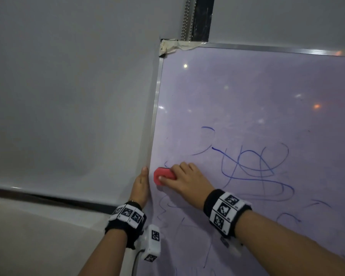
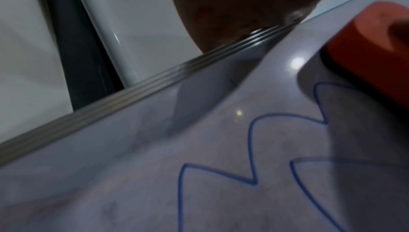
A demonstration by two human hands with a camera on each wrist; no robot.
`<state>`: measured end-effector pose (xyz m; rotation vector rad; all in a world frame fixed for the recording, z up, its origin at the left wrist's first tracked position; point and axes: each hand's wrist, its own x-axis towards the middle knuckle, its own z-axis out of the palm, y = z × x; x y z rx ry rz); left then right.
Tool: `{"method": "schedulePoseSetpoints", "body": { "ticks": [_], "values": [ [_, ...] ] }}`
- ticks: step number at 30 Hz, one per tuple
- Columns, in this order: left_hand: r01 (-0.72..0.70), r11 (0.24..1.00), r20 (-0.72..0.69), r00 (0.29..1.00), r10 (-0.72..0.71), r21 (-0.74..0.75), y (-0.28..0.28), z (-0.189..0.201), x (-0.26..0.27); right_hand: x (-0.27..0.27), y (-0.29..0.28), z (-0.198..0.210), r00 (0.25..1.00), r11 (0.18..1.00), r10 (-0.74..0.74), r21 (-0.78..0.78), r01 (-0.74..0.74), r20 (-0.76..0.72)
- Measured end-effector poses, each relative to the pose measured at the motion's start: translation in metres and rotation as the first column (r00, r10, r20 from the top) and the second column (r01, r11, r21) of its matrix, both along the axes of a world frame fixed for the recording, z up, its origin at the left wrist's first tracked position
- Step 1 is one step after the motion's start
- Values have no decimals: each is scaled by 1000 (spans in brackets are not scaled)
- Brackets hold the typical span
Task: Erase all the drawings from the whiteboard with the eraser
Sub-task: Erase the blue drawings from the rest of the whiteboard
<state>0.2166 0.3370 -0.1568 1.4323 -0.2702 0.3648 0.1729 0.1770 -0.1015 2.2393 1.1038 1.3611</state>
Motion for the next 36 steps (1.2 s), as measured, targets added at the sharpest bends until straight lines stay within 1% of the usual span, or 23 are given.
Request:
{"method": "schedulePoseSetpoints", "body": {
  "ticks": [2, 4, 6, 8, 9, 10, 12, 13, 14, 15, 18, 19, 20, 22, 24, 25, 27, 29, 31, 32, 34, 35, 36],
  "values": [
    [-11, 999, 16, 1000, 10, 50, 2, 0, 0, -2, -9, 2, 1000, 997, 5, -77, -3, 21],
    [-12, 998, 16, 1000, 11, 57, 2, 0, 0, 0, -13, 18, 999, 996, 12, -88, -8, 52],
    [-5, 999, 7, 1000, 5, 45, 2, 0, 0, 5, -15, 35, 996, 997, -17, 77, 11, 82],
    [8, 999, -5, 1000, -7, 36, 1, 1, -1, 6, -8, 34, 995, 964, -60, 264, 39, 75],
    [8, 999, -7, 1000, -8, 42, 2, 2, -2, 4, -4, 26, 996, 962, -50, 272, 29, 69],
    [3, 998, -6, 1000, -3, 55, 2, 1, -1, 4, -2, 13, 998, 977, -16, 212, 2, 62],
    [7, 998, 8, 1000, -8, 70, 5, 2, -1, -1, -1, -9, 1000, 1000, 29, -9, -29, -2],
    [14, 997, 9, 1000, -15, 80, 5, 2, -1, -4, -5, -10, 999, 995, 27, -91, -29, -32],
    [17, 996, 4, 1000, -17, 93, 6, 2, -1, -4, -9, -4, 999, 992, 23, -124, -26, -28],
    [11, 995, -1, 1000, -11, 101, 6, 2, -1, -4, -12, 7, 1000, 994, 12, -106, -14, -18],
    [-1, 996, -15, 1000, 2, 89, 4, 0, 0, 1, -17, 39, 998, 981, -67, 185, 64, 6],
    [4, 996, -15, 1000, -3, 86, 3, 1, -2, 1, -15, 40, 995, 968, -100, 236, 92, 25],
    [11, 996, -14, 1000, -10, 84, 3, 2, -3, 2, -12, 33, 994, 972, -94, 222, 80, 50],
    [23, 995, -11, 1000, -22, 96, 4, 4, -3, 1, -11, 3, 999, 998, -6, 62, 4, 39],
    [26, 995, -23, 999, -24, 101, 4, 5, -6, -6, -18, -25, 999, 991, -5, -136, 1, -33],
    [26, 995, -29, 999, -23, 101, 4, 5, -7, -11, -25, -27, 997, 986, -9, -170, -4, -74],
    [23, 993, -38, 999, -19, 116, 5, 5, -7, -24, -33, -5, 989, 994, -75, -88, 65, -124],
    [18, 991, -43, 999, -13, 132, 5, 5, -5, -28, -53, 40, 970, 969, -114, 192, 156, -215],
    [4, 991, -59, 998, 3, 132, 3, 4, -5, -24, -78, 86, 977, 846, -207, 492, 204, -50],
    [-1, 991, -65, 998, 10, 136, 2, 4, -4, -26, -81, 99, 975, 786, -220, 596, 166, 19],
    [-11, 990, -56, 998, 19, 137, 0, 4, -5, -19, -73, 95, 970, 797, -215, 594, 111, 109],
    [-18, 990, -50, 998, 25, 136, -1, 5, -7, -12, -66, 82, 980, 851, -163, 518, 82, 113],
    [-28, 991, -50, 998, 35, 134, 1, 3, -6, -6, -57, 64, 984, 919, -121, 389, 62, 128]
  ]
}}
